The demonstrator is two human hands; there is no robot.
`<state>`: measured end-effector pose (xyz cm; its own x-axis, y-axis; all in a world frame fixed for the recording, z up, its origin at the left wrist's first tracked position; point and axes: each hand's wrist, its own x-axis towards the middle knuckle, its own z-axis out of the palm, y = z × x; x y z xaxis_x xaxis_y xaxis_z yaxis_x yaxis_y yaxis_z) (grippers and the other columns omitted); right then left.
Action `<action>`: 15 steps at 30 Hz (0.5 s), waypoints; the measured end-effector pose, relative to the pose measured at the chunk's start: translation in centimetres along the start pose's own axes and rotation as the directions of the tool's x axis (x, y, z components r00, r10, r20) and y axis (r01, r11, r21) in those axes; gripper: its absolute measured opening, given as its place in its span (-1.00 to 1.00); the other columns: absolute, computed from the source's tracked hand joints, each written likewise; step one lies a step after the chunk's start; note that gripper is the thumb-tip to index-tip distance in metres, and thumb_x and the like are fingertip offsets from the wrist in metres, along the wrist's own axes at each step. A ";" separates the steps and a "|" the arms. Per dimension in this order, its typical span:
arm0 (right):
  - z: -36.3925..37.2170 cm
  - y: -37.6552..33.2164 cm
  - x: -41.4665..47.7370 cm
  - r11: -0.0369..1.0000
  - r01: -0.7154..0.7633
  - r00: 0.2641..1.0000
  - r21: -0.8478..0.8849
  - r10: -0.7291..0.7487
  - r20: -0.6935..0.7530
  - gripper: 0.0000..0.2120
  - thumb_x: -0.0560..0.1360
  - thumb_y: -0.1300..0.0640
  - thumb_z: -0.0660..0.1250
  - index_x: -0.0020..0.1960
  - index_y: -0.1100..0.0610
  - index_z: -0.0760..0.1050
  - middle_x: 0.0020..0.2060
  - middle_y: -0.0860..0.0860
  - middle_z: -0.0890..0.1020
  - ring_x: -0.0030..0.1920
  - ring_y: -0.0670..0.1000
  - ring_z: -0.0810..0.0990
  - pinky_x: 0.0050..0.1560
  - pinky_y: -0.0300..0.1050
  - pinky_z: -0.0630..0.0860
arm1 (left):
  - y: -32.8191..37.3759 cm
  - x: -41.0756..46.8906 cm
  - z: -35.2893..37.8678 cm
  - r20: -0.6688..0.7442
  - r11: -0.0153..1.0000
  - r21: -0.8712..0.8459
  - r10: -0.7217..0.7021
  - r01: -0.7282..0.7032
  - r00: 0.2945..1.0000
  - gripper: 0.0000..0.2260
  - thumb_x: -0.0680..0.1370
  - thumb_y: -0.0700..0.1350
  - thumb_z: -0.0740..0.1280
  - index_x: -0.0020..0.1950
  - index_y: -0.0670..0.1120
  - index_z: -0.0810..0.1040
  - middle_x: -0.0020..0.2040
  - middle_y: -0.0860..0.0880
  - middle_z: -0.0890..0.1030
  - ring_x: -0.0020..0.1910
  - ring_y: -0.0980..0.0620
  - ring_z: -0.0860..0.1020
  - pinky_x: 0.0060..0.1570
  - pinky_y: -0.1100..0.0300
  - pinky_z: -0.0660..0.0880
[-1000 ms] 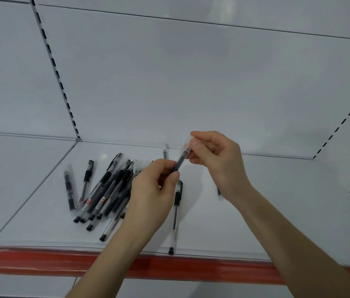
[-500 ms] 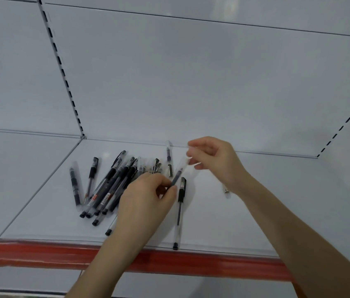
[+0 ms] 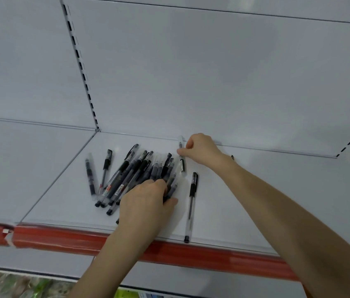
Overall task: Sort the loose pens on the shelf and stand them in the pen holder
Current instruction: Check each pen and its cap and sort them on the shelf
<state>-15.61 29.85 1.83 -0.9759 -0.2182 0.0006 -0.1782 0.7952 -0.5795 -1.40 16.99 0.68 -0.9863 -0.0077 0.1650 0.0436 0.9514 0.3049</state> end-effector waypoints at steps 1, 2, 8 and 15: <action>0.0 -0.3 0.2 1.000 -0.011 0.999 -0.024 0.012 0.035 -0.55 0.42 0.15 0.37 -0.52 0.18 0.20 -0.58 0.09 0.25 -0.54 0.06 0.20 -0.43 -0.11 0.15 | 0.0 0.0 0.0 0.001 1.000 -0.003 -0.005 0.005 1.000 -0.73 0.52 0.15 0.22 0.02 -0.03 0.47 -0.12 0.05 0.48 -0.13 0.05 0.47 -0.24 0.23 0.34; 0.0 -0.4 0.4 0.999 -0.023 0.998 -0.044 0.026 0.059 -0.53 0.41 0.16 0.37 -0.51 0.13 0.14 -0.57 0.02 0.20 -0.54 0.01 0.16 -0.44 -0.13 0.10 | -0.1 0.0 -0.1 -0.003 1.000 -0.004 -0.007 0.007 1.000 -0.72 0.52 0.16 0.21 0.01 -0.03 0.47 -0.15 0.06 0.46 -0.17 0.06 0.45 -0.25 0.24 0.33; -0.7 1.3 0.8 0.973 -0.129 0.991 0.194 0.133 -0.008 -0.91 0.37 0.33 0.31 -0.30 0.32 0.50 -0.42 0.15 0.47 -0.38 0.03 0.43 -0.31 -0.14 0.38 | -1.2 0.1 0.1 -0.136 0.979 -0.201 0.007 -0.034 0.991 -0.78 0.54 0.05 0.24 -0.14 -0.07 0.53 -0.29 0.04 0.52 -0.29 0.06 0.49 -0.28 0.20 0.43; -3.0 -0.9 -4.7 0.609 -0.089 0.995 0.788 0.013 0.103 -0.96 0.48 0.29 0.31 -0.13 0.22 0.54 -0.32 0.07 0.61 -0.34 -0.05 0.60 -0.21 -0.23 0.58 | 0.5 2.3 -0.8 -0.058 0.586 -0.810 -0.097 0.010 0.994 -0.78 0.50 -0.03 0.32 0.06 -0.13 0.57 -0.20 0.03 0.65 -0.21 0.16 0.63 -0.09 0.26 0.57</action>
<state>-11.19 31.82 4.80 -0.9600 -0.2648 -0.0907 0.0781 0.0577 -0.9953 -3.56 17.24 2.00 -0.9750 -0.1179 0.1884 0.1444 0.3085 0.9402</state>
